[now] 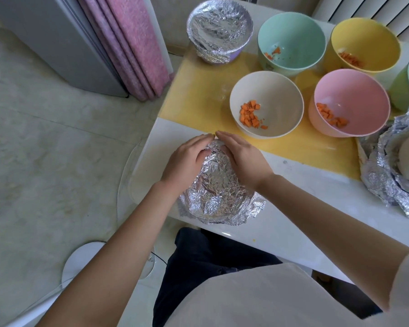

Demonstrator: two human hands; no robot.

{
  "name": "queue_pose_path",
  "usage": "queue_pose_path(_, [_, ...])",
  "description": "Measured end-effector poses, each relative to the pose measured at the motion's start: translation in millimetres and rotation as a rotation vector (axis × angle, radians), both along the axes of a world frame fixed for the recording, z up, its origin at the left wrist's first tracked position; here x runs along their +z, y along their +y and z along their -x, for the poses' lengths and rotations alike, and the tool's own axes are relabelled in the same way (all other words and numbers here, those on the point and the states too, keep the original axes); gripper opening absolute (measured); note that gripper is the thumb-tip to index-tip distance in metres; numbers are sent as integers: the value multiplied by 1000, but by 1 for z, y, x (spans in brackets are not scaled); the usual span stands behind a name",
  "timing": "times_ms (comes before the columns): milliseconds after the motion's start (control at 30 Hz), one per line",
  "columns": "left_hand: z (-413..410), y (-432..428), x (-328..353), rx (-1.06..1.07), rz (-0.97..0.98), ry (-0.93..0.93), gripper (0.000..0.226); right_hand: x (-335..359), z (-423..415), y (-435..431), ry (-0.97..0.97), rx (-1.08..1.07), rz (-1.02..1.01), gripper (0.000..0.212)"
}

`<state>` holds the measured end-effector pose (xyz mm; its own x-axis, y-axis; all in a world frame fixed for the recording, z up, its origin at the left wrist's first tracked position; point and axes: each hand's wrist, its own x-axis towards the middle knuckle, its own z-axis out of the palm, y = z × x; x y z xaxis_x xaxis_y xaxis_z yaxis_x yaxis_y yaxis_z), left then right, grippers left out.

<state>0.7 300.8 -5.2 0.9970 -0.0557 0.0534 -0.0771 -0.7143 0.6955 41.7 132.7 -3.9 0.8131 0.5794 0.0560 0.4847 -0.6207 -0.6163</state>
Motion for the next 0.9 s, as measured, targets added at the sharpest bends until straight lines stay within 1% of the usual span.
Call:
queue_pose_path(67, [-1, -1, 1, 41, 74, 32, 39, -2, -7, 4, 24, -8, 31, 34])
queue_pose_path(233, [-4, 0, 1, 173, 202, 85, 31, -3, -16, 5, 70, -45, -28, 24])
queue_pose_path(300, [-6, 0, 2, 199, 232, 73, 26, -4, -17, 6, 69, -47, -36, 22])
queue_pose_path(433, [-8, 0, 2, 219, 223, 66, 21, -5, -18, 8, 64, -68, -55, 19])
queue_pose_path(700, [-5, -3, 3, 236, 203, 47, 21, -1, -21, 9, 66, -30, -34, 20])
queue_pose_path(833, [-1, -4, 5, 231, 204, 52, 21, 2, -17, 7, 100, -12, -36, 23])
queue_pose_path(900, [3, -4, 5, 250, 191, 57, 20, 3, -15, 6, 136, -41, -34, 26])
